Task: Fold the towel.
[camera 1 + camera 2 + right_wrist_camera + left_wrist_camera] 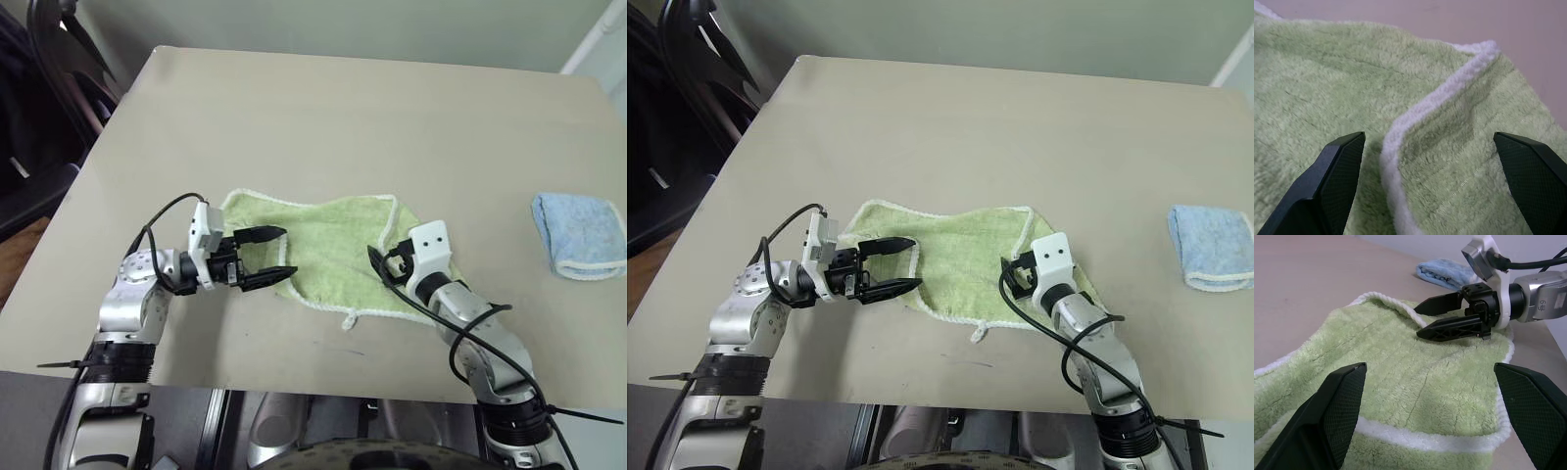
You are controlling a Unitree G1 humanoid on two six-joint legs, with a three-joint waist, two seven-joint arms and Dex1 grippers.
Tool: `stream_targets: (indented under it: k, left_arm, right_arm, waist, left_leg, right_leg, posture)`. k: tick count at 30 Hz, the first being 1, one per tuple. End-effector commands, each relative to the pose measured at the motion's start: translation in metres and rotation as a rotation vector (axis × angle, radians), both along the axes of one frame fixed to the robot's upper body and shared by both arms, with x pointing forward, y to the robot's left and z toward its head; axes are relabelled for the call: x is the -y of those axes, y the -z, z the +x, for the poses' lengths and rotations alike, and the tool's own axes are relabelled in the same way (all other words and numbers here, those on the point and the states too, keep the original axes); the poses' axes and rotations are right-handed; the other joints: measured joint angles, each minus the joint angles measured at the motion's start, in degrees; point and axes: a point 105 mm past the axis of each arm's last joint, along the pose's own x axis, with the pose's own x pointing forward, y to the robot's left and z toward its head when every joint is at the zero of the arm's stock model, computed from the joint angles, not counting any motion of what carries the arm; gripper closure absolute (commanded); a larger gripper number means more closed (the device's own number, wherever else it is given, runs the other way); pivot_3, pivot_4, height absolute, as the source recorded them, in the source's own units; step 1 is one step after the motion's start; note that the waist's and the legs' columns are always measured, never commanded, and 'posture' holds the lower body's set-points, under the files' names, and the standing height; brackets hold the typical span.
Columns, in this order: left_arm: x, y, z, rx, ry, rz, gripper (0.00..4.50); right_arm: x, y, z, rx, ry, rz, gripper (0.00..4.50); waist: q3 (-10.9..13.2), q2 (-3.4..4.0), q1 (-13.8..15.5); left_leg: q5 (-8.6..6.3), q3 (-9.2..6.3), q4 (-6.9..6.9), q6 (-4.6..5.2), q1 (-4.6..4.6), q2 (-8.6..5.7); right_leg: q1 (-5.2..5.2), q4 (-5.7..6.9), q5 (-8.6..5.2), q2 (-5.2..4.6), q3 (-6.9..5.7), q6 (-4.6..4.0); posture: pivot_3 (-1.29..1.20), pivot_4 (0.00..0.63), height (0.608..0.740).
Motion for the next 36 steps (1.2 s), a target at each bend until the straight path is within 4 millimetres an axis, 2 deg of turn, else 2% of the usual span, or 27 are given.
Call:
stream_targets:
  k: [1, 6, 9, 17, 19, 20, 33, 36]
  left_arm:
    - [0.0, -0.006, 0.002, 0.035, 0.009, -0.001, 0.0]
    - [-0.001, -0.004, 0.002, 0.035, 0.011, -0.001, 0.0]
    - [-0.001, -0.004, 0.001, 0.036, 0.013, -0.003, 0.0]
    - [0.008, -0.011, -0.003, 0.042, 0.021, -0.008, 0.0]
    - [0.01, -0.014, -0.002, 0.046, 0.018, -0.009, 0.0]
    - [0.011, -0.015, -0.001, 0.047, 0.017, -0.01, 0.0]
    - [0.018, -0.022, 0.0, 0.051, 0.013, -0.008, 0.0]
    - [0.014, -0.027, 0.005, 0.063, -0.012, -0.015, 0.0]
  right_arm:
    - [-0.002, -0.007, -0.001, 0.046, -0.014, -0.034, 0.05]
    - [-0.005, -0.004, -0.006, 0.046, -0.058, -0.075, 0.05]
    - [-0.003, -0.005, -0.009, 0.048, -0.067, -0.079, 0.67]
    - [0.006, -0.01, -0.007, 0.066, -0.052, -0.07, 3.42]
    - [0.007, -0.013, -0.005, 0.076, -0.047, -0.067, 4.22]
    - [0.007, -0.014, -0.004, 0.082, -0.043, -0.067, 4.47]
    - [0.026, -0.028, 0.001, 0.108, -0.002, -0.039, 4.47]
    - [0.032, -0.039, 0.001, 0.12, 0.002, 0.003, 4.47]
  waist:
    - [0.0, 0.0, 0.0]
    - [0.0, 0.0, 0.0]
    - [0.0, 0.0, 0.01]
    - [0.0, 0.0, 0.0]
    - [0.0, 0.0, -0.01]
    - [0.0, 0.0, -0.02]
    - [0.0, 0.0, 0.01]
    - [0.0, 0.0, 0.03]
  left_leg:
    - [0.01, 0.0, 0.0, 0.0, 0.0, 0.0]
    - [0.04, 0.0, 0.0, -0.05, 0.0, 0.0]
    - [0.03, 0.0, 0.0, -0.06, -0.01, 0.0]
    - [0.04, 0.0, 0.0, -0.05, 0.0, 0.0]
    - [0.04, 0.01, 0.0, -0.04, 0.0, 0.0]
    - [0.04, 0.0, 0.0, -0.05, 0.0, 0.0]
    - [0.31, 0.01, 0.0, -0.4, 0.0, 0.01]
    - [0.31, 0.01, 0.0, -0.4, 0.0, 0.01]
  right_leg:
    - [0.0, 0.0, 0.0, 0.0, 0.0, 0.0]
    - [0.0, 0.0, 0.06, 0.0, 0.0, 0.1]
    - [0.02, -0.01, 0.05, 0.0, 0.0, 0.1]
    - [0.04, -0.03, -0.06, 0.0, 0.0, -0.07]
    - [0.04, -0.03, -0.07, 0.0, 0.0, -0.07]
    - [0.03, -0.02, -0.07, 0.0, 0.0, -0.07]
    - [0.04, -0.02, -0.07, 0.0, 0.01, -0.07]
    - [0.04, -0.02, -0.07, 0.0, 0.01, -0.06]
  posture:
    - [0.0, 0.15, 0.733]
    - [0.0, 0.15, 0.733]
    - [0.0, 0.15, 0.733]
    - [0.0, 0.15, 0.733]
    - [0.0, 0.15, 0.733]
    - [0.0, 0.15, 0.733]
    - [0.0, 0.15, 0.733]
    - [0.0, 0.15, 0.733]
